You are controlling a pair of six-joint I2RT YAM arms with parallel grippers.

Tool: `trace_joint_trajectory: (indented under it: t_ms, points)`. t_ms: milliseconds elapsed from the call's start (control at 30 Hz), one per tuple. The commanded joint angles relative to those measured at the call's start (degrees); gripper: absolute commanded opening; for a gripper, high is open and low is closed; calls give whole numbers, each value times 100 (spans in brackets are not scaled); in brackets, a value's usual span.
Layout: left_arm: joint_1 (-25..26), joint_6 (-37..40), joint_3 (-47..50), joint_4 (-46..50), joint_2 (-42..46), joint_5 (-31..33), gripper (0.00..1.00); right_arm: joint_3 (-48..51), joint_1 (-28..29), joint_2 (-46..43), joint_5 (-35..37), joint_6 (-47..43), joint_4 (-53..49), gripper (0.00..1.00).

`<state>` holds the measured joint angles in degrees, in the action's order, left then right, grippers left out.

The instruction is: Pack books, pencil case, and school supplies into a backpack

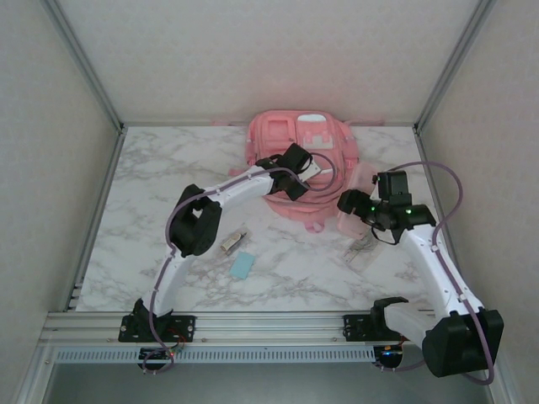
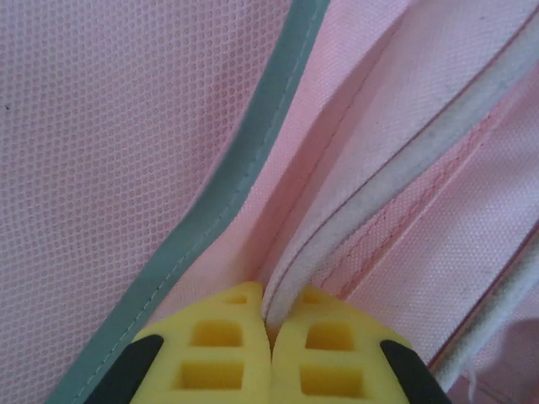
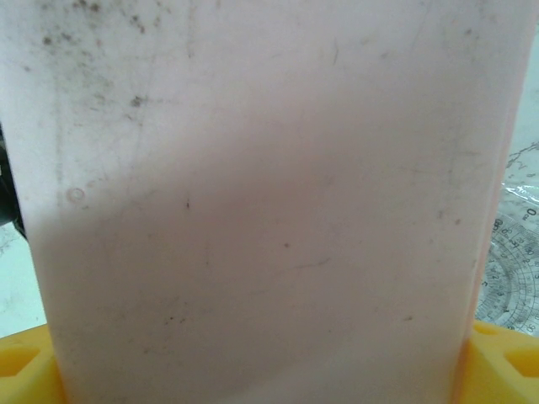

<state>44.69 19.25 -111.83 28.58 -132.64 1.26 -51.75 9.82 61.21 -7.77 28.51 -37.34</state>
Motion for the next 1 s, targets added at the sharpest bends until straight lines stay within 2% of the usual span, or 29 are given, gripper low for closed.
trace_joint_trajectory:
  t_ms: [0,100,233,333,533,733,967]
  points:
    - [-184,-220,-203,-130,-59,485,0,7,-91,-191,10,-29,-88,52]
    - [-214,-607,-292,148,295,48,0,7,-200,-193,16,-63,-128,52]
    - [-389,-1486,-584,652,806,-692,0,-36,-260,-56,23,-159,-130,52]
    - [-697,-2311,-875,952,1015,-1681,0,-72,-274,105,-63,-148,-9,51]
    - [-1119,-3671,-1088,667,1137,-3247,0,-241,-271,605,-538,69,498,51]
    - [-1129,-4303,-1245,470,1206,-3737,0,-509,-228,1323,-1305,767,1413,47]
    - [-1111,-4771,-1236,123,1237,-4002,0,-1150,233,2441,-1455,1479,2345,48]
